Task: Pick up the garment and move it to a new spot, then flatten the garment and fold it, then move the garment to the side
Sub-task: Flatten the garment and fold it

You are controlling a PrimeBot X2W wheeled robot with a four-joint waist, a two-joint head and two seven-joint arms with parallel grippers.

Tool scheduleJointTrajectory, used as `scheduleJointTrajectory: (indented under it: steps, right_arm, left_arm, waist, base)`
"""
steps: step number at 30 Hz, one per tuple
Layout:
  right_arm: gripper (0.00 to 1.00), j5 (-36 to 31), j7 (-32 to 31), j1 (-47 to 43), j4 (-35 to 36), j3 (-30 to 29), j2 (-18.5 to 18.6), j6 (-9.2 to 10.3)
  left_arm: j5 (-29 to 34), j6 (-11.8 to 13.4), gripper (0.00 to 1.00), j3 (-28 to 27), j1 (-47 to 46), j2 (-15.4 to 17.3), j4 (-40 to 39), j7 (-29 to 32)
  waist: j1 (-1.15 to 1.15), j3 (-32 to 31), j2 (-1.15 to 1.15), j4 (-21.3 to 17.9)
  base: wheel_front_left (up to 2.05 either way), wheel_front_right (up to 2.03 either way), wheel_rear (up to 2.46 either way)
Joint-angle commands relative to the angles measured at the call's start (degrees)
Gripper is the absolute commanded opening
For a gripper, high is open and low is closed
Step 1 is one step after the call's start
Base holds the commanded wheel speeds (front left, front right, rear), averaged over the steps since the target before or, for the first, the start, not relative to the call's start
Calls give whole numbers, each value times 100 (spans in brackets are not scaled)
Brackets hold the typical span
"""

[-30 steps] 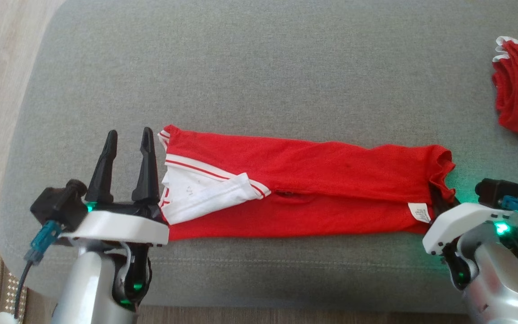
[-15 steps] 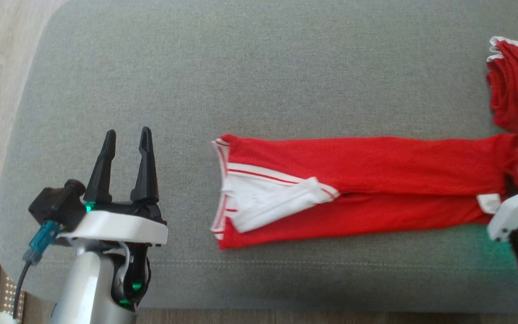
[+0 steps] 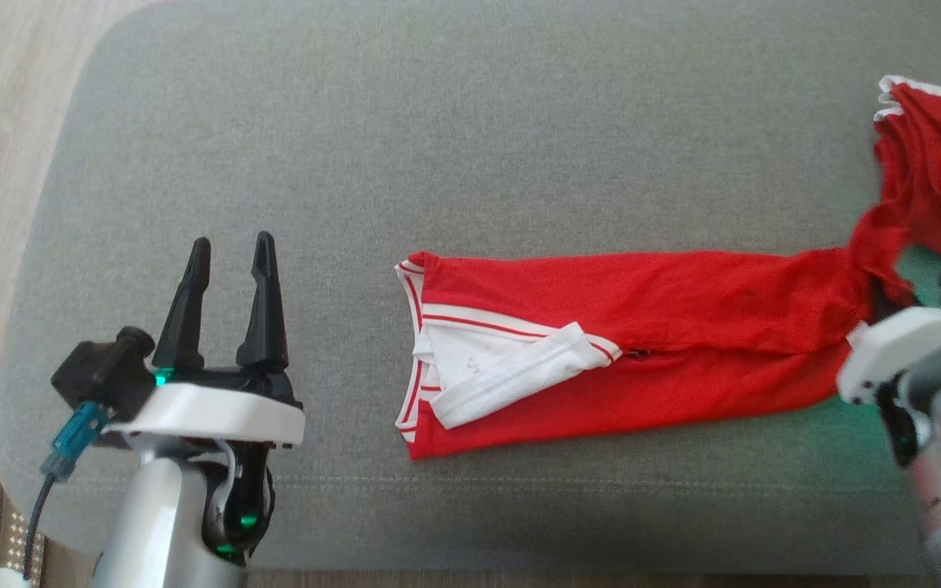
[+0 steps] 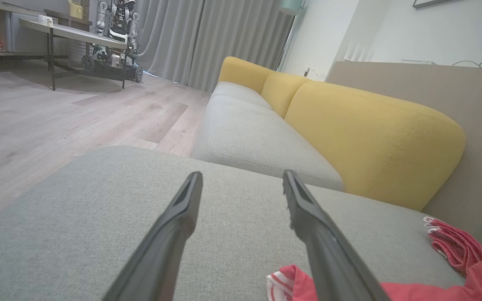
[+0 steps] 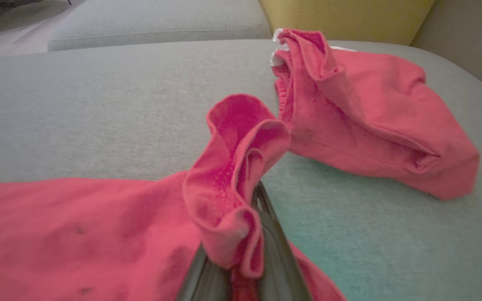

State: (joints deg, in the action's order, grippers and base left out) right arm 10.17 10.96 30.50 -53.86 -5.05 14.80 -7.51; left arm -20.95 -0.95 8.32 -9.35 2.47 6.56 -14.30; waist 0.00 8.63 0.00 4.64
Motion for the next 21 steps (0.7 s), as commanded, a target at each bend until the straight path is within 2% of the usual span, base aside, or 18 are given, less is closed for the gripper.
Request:
scheduleJointTrajectory:
  steps: [1, 10, 11, 17, 21]
  right_arm:
    - [0, 124, -80, -1, 360, 243, -50, 2]
    - [0, 857, -1021, -601, 2228, 1039, -394, 2]
    - [0, 857, -1021, -601, 2228, 1039, -394, 2]
    - [0, 1347, -1773, -973, 3677, 1294, -710, 2]
    - [0, 1723, -2216, -1221, 4379, 1484, -977, 2]
  left_arm:
    - [-58, 36, 100, -220, -88, 41, -160, -70]
    - [-109, 23, 100, -284, 47, 41, -121, -70]
    - [-109, 23, 100, -284, 47, 41, -121, -70]
    - [-117, 3, 100, -312, 73, 41, -107, -70]
    - [-134, -5, 100, -312, 62, 41, -100, -70]
  waist:
    - [0, -71, 0, -11]
    - [0, -334, 0, -76]
    - [0, -334, 0, -76]
    - [0, -385, 0, -89]
    - [0, -405, 0, -68]
  base:
    - [0, 0, 0]
    - [0, 0, 0]
    - [0, 0, 0]
    - [0, 0, 0]
    - [0, 0, 0]
